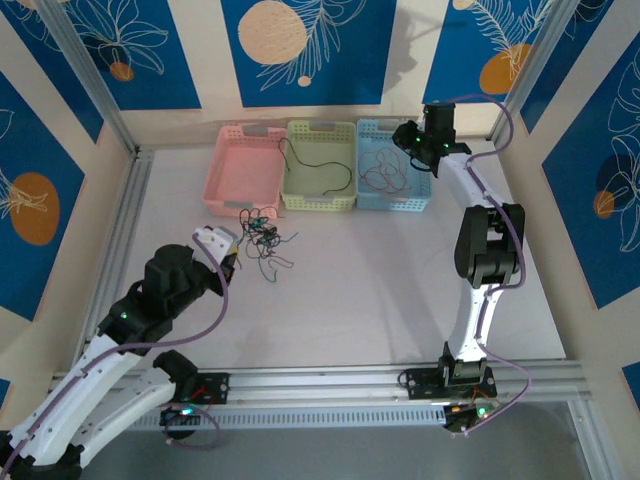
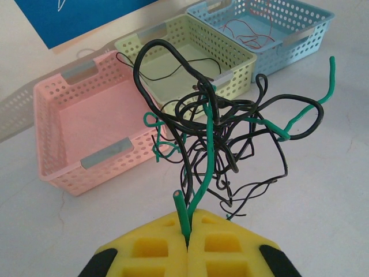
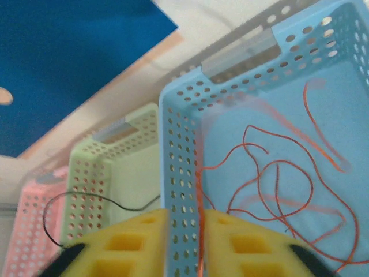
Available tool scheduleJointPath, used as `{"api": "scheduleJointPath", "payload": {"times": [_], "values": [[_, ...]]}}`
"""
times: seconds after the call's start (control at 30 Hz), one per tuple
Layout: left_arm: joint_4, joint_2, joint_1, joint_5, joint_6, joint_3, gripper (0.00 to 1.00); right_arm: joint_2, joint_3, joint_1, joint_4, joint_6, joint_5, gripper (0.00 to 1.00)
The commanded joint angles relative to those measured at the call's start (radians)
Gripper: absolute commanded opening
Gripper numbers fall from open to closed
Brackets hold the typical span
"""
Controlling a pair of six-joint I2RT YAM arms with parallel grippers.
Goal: Untangle the cables
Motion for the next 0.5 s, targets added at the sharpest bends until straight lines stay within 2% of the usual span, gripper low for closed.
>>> {"api": "scheduleJointPath", "payload": {"times": [0.0, 0.1, 0.2, 0.33, 0.47], "values": [[0.039, -0.001, 0.009, 0.025, 0.001, -0.006, 0.00, -0.008, 0.024, -0.009, -0.058, 0.021, -0.050, 0.38], [0.039, -0.003, 0.009, 0.030, 0.000, -0.005, 0.00, -0.069, -0.001, -0.002, -0.071, 0.002, -0.046, 0.48], [0.039, 0.000, 0.009, 0.049, -0.002, -0.005, 0.00, -0.201, -0.099, 0.015, -0.035, -0.011, -0.068, 0.49], [0.040, 0.003, 0.009, 0.100, -0.006, -0.002, 0.00, -0.429, -0.336, 0.063, 0.052, -0.035, -0.129, 0.49], [0.048, -0.006, 0.009, 0.169, -0.008, -0.005, 0.00, -0.661, -0.664, 0.156, 0.241, -0.067, -0.189, 0.48]]}}
